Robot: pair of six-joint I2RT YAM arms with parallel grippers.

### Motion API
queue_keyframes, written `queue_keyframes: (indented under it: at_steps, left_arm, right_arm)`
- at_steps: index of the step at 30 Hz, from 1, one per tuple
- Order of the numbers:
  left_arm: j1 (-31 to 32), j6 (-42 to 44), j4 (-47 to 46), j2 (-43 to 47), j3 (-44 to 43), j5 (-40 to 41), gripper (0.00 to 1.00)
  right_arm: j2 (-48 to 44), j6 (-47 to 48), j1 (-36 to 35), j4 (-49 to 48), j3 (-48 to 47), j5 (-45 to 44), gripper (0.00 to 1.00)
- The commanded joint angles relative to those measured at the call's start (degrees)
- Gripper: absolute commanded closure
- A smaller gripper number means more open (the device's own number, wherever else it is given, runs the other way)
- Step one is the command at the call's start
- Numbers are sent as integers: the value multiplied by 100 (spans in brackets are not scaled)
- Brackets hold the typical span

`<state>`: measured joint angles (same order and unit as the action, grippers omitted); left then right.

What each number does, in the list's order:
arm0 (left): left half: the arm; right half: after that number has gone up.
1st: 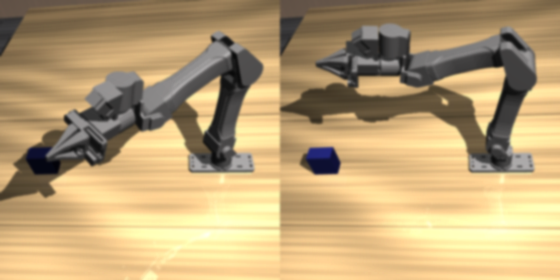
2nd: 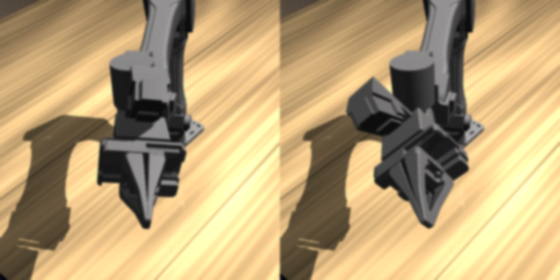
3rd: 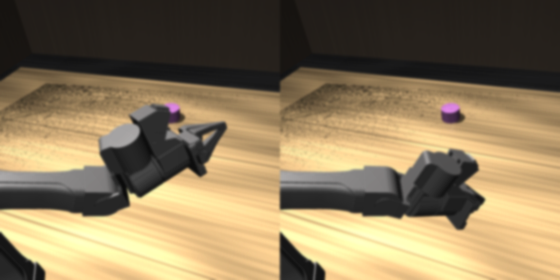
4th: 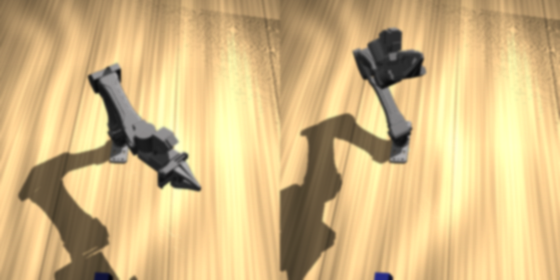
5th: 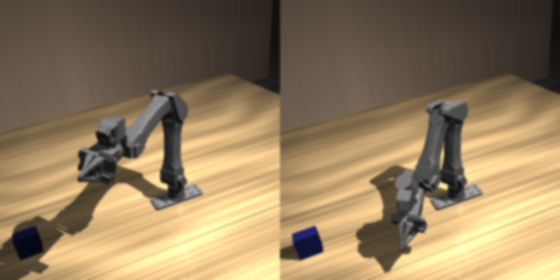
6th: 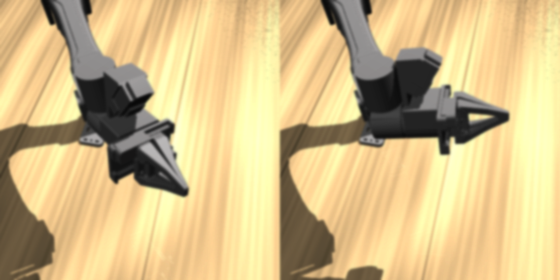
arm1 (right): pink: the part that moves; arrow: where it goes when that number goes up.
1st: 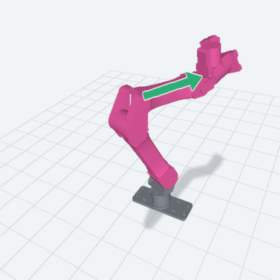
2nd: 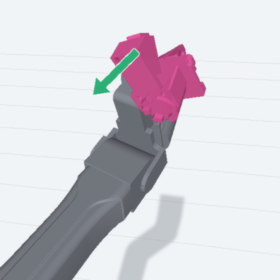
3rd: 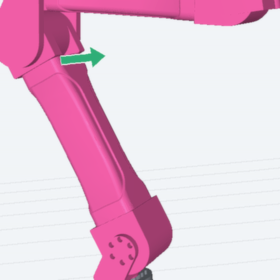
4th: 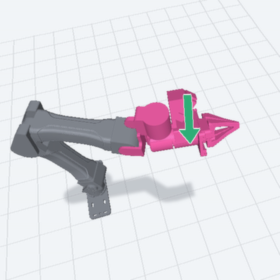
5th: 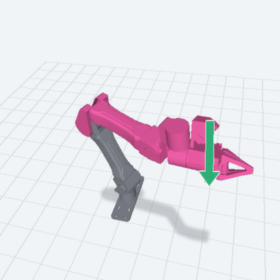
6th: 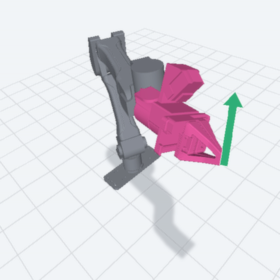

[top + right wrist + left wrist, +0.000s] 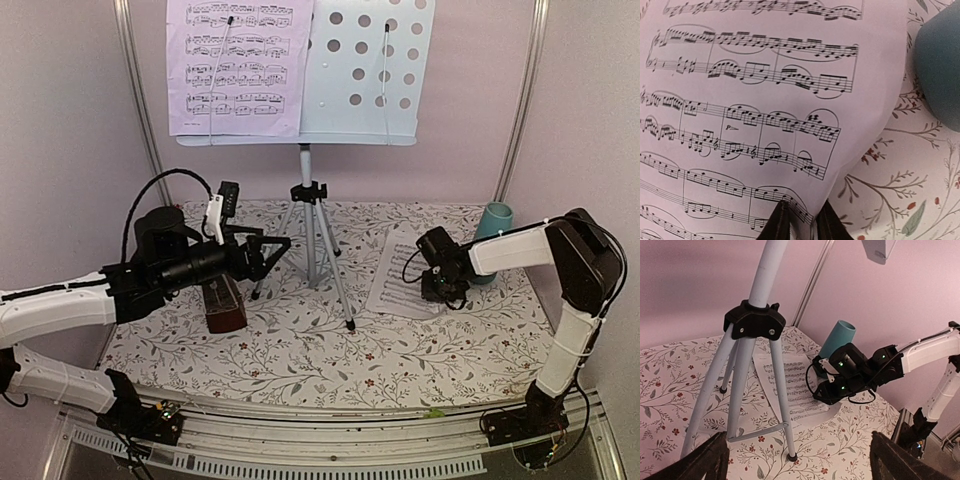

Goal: Set up the instrument practice props
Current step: Pick up the sheet music from the center of the board.

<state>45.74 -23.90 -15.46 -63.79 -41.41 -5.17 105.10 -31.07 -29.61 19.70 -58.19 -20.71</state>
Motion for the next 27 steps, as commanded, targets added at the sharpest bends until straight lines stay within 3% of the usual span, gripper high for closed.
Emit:
queue_keyframes:
  at_steps: [1, 8, 15, 22, 27]
  left_arm:
    - [11, -97, -5, 198, 98, -69, 2]
    - [249, -406, -185, 88, 317, -144, 4]
    - [953, -920, -641, -334, 413, 297, 7]
    - [1722, -1703, -575, -1155, 35, 1118, 9]
    - [1914, -2141, -822, -1661, -153, 1351, 12]
  right_arm:
    - [-604, -72, 14, 592, 361, -236, 89]
    - [-1950, -65, -46, 465, 941, -259, 100]
    - [-3618, -196, -666, 650, 1569, -424, 100]
    - [-4811, -939, -2000, 1341, 1795, -965, 100]
    - [-5016, -1742, -3108, 1826, 1834, -1447, 100]
